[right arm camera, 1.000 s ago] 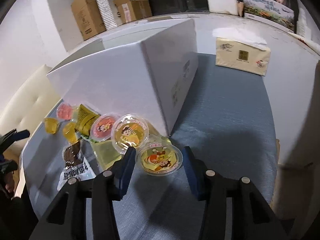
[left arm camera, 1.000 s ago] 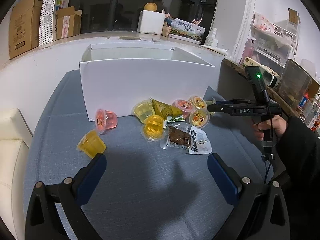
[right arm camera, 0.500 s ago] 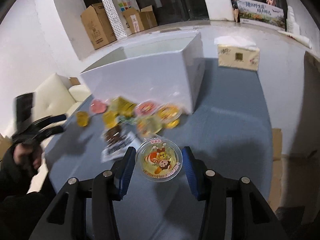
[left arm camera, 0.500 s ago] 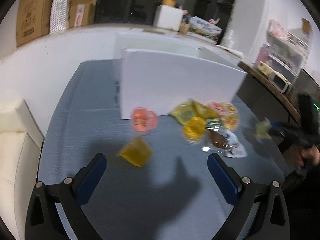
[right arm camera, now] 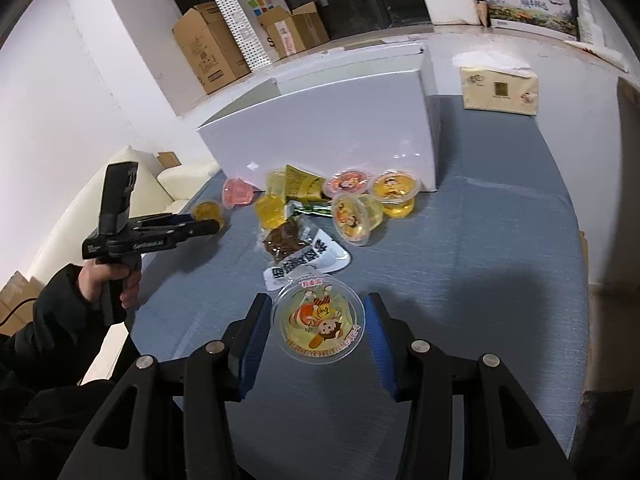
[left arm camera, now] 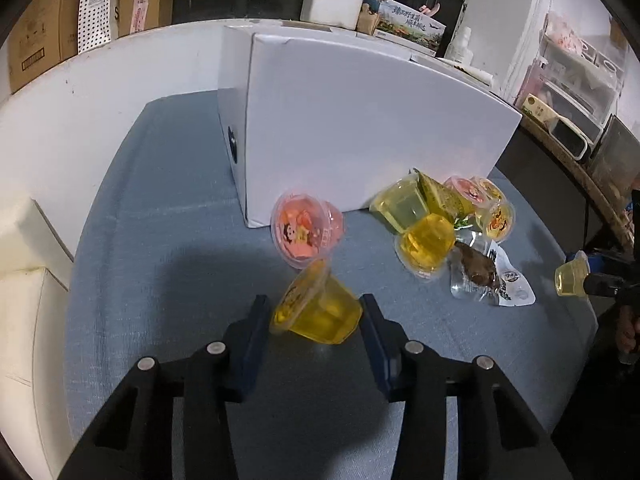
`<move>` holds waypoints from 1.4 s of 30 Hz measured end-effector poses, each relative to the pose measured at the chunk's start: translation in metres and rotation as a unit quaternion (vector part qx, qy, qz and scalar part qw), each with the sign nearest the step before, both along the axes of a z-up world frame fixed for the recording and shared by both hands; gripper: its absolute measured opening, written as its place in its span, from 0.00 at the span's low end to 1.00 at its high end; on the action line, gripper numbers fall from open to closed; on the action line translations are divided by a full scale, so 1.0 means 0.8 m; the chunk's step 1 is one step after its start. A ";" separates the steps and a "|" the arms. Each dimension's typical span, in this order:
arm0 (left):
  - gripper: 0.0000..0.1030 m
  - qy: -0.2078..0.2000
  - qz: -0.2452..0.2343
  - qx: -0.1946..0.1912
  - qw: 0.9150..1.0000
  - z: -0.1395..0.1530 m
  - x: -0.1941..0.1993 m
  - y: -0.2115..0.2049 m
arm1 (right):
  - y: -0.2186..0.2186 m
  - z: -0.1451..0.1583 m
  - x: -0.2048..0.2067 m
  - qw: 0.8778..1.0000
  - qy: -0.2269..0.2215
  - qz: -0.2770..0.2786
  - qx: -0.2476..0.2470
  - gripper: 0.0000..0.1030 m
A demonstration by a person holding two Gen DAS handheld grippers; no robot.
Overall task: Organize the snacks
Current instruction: 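Carry both jelly cups over the white box and release them inside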
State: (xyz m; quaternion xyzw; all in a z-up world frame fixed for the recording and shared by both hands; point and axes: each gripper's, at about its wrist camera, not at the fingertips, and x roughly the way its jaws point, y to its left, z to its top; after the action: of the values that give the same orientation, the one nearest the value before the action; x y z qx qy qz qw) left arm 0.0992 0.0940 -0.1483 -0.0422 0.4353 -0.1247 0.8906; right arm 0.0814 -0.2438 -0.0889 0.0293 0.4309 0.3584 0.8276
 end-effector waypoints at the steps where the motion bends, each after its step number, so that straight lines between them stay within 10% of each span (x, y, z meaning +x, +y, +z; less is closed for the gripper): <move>1: 0.48 -0.002 -0.004 0.002 1.000 0.000 -0.001 -0.002 | 0.002 0.001 -0.001 1.000 -0.002 0.002 0.002 0.50; 11: 0.48 -0.065 0.002 -0.027 0.998 0.060 -0.039 -0.016 | 0.012 0.025 0.002 1.000 -0.018 0.007 0.018 0.50; 22: 0.48 -0.173 -0.002 -0.047 0.984 0.193 0.012 -0.033 | 0.068 0.149 0.078 0.991 -0.130 0.029 0.025 0.50; 34: 0.49 -0.103 0.027 -0.026 0.994 0.156 0.140 -0.023 | 0.084 0.130 0.231 0.996 -0.074 -0.042 0.012 0.51; 35: 0.60 -0.087 0.027 -0.023 0.996 0.150 0.143 -0.024 | 0.080 0.122 0.237 0.997 -0.059 -0.053 0.015 0.54; 37: 0.95 -0.070 0.039 -0.016 0.997 0.140 0.145 -0.022 | 0.070 0.115 0.245 0.996 -0.038 -0.072 0.024 0.94; 42: 1.00 -0.076 0.045 -0.023 0.996 0.142 0.134 -0.014 | 0.043 0.119 0.241 0.993 -0.042 -0.099 0.045 1.00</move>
State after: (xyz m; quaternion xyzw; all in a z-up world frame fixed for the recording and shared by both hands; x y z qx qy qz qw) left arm 0.2062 0.0826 -0.0348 -0.0727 0.3611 -0.0970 0.9246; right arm 0.2739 -0.2092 0.0062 0.0941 0.3742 0.2944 0.8743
